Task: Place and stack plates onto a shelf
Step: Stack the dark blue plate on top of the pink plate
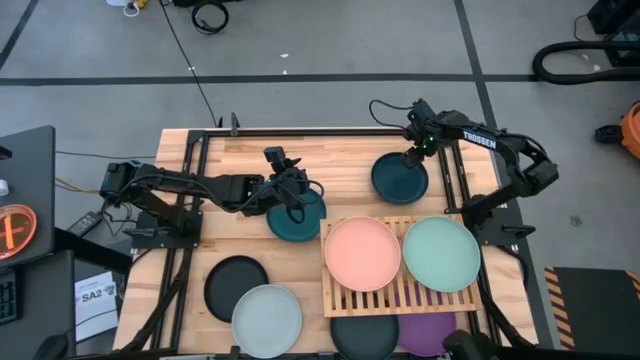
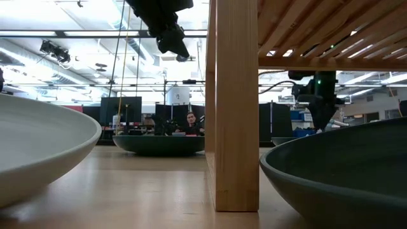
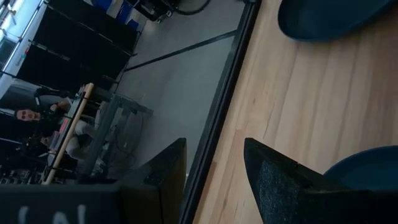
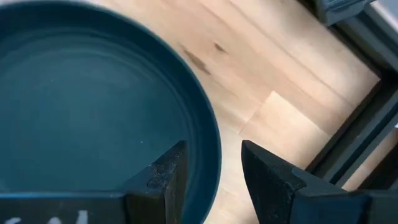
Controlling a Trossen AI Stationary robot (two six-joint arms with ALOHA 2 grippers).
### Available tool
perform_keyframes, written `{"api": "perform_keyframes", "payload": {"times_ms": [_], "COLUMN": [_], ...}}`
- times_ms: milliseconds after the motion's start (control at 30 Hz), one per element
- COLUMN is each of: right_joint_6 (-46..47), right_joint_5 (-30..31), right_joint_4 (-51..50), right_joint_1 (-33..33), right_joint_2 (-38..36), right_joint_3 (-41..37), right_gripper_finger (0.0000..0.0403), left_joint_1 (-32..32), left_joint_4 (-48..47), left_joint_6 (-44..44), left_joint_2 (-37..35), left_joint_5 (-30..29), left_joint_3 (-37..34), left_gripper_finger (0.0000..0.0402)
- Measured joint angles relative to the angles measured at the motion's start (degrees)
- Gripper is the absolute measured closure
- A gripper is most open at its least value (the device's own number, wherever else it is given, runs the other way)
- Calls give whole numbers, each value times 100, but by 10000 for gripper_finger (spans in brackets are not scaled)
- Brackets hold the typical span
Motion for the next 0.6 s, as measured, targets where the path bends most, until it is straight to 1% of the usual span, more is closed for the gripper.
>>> {"api": "perform_keyframes", "payload": {"times_ms": [267, 600], "right_joint_6": [-17, 137], "right_joint_5": [11, 29], "right_joint_4": [148, 78], "right_joint_1": [0, 11], "right_joint_2": [480, 812], "right_joint_3": [2, 4], "right_gripper_finger": [245, 245], "left_joint_1": [0, 0], "left_joint_4": [0, 1], "left_joint_6": [0, -2], "left_joint_2": [0, 0], "left_joint_5": [2, 2], "left_joint_3": [0, 0], "left_gripper_finger": [235, 235]}}
